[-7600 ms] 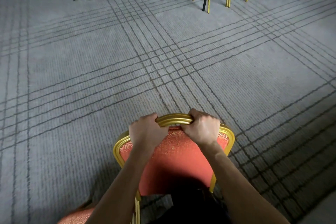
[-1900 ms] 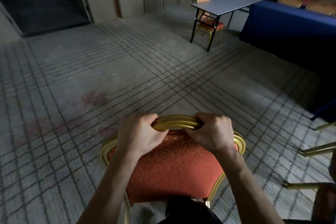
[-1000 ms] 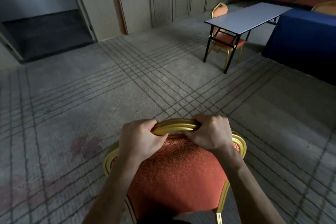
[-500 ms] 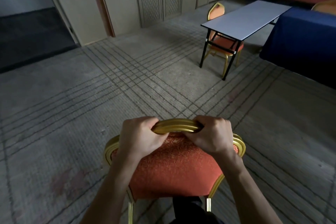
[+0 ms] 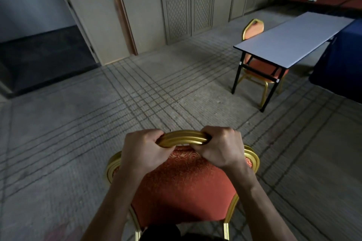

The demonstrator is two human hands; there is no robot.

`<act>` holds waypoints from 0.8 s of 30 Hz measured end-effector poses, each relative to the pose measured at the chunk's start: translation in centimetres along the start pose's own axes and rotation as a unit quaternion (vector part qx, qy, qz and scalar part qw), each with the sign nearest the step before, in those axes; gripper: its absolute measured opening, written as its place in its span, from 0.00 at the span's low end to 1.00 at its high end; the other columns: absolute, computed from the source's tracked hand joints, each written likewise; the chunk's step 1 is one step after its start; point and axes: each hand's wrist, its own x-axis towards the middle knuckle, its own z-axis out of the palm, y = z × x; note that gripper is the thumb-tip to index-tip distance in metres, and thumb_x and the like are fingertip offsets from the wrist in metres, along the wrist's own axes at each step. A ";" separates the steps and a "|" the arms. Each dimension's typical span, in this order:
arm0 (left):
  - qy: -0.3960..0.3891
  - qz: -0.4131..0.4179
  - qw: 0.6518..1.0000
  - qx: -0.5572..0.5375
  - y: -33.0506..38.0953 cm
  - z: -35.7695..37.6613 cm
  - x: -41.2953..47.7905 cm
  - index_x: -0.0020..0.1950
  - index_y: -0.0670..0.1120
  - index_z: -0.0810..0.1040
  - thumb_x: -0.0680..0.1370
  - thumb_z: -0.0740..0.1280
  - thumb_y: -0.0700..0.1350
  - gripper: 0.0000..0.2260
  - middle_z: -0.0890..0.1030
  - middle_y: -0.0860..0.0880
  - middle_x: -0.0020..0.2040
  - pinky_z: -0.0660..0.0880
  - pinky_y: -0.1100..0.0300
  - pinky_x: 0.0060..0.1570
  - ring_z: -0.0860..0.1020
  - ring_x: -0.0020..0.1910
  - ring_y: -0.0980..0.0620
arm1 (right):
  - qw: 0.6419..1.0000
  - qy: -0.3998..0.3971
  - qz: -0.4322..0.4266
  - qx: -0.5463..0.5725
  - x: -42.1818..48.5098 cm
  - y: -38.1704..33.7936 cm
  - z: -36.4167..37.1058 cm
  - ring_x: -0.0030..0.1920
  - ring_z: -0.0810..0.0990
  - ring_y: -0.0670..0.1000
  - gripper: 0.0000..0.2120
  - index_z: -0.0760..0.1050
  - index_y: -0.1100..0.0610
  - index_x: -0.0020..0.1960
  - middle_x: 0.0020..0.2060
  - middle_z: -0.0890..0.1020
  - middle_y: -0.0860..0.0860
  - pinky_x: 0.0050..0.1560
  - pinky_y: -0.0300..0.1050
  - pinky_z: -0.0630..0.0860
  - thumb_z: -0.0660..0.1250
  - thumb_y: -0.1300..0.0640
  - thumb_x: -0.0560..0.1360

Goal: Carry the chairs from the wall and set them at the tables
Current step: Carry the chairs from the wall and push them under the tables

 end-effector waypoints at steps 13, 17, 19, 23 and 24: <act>-0.012 -0.031 0.999 -0.036 -12.0 17.5 20.3 0.29 0.47 0.75 0.69 0.73 0.58 0.18 0.74 0.53 0.25 0.71 0.57 0.25 0.73 0.24 0.55 | 0.999 -0.020 -0.002 -0.025 26.0 9.4 9.0 0.31 0.77 0.48 0.17 0.71 0.46 0.32 0.28 0.78 0.43 0.38 0.41 0.67 0.61 0.32 0.65; -0.021 -0.012 0.998 -0.052 -15.4 22.4 29.6 0.28 0.46 0.73 0.67 0.72 0.60 0.20 0.74 0.52 0.25 0.72 0.56 0.26 0.74 0.25 0.52 | 0.999 0.006 0.033 -0.027 34.4 11.5 10.4 0.30 0.78 0.48 0.18 0.76 0.48 0.34 0.28 0.79 0.44 0.37 0.43 0.73 0.63 0.33 0.65; -0.025 0.010 0.999 -0.047 -16.2 24.0 34.3 0.28 0.45 0.72 0.66 0.77 0.58 0.21 0.75 0.50 0.25 0.70 0.58 0.27 0.76 0.25 0.48 | 0.998 0.021 0.043 -0.033 38.4 12.7 10.1 0.30 0.79 0.50 0.19 0.77 0.50 0.34 0.29 0.81 0.45 0.36 0.45 0.76 0.65 0.33 0.66; -0.033 0.054 0.997 -0.050 -17.4 27.8 42.6 0.29 0.46 0.73 0.65 0.78 0.56 0.19 0.77 0.50 0.26 0.72 0.56 0.26 0.78 0.27 0.47 | 0.996 0.065 0.058 -0.025 45.6 15.8 10.2 0.28 0.78 0.47 0.17 0.79 0.50 0.34 0.27 0.79 0.43 0.33 0.47 0.77 0.67 0.37 0.67; -0.029 0.060 0.997 -0.048 -17.9 29.1 44.6 0.29 0.46 0.74 0.66 0.76 0.57 0.18 0.77 0.50 0.27 0.72 0.56 0.26 0.78 0.27 0.48 | 0.995 0.071 0.063 -0.022 47.7 16.6 10.4 0.27 0.77 0.47 0.16 0.79 0.50 0.34 0.26 0.78 0.43 0.33 0.48 0.78 0.67 0.37 0.67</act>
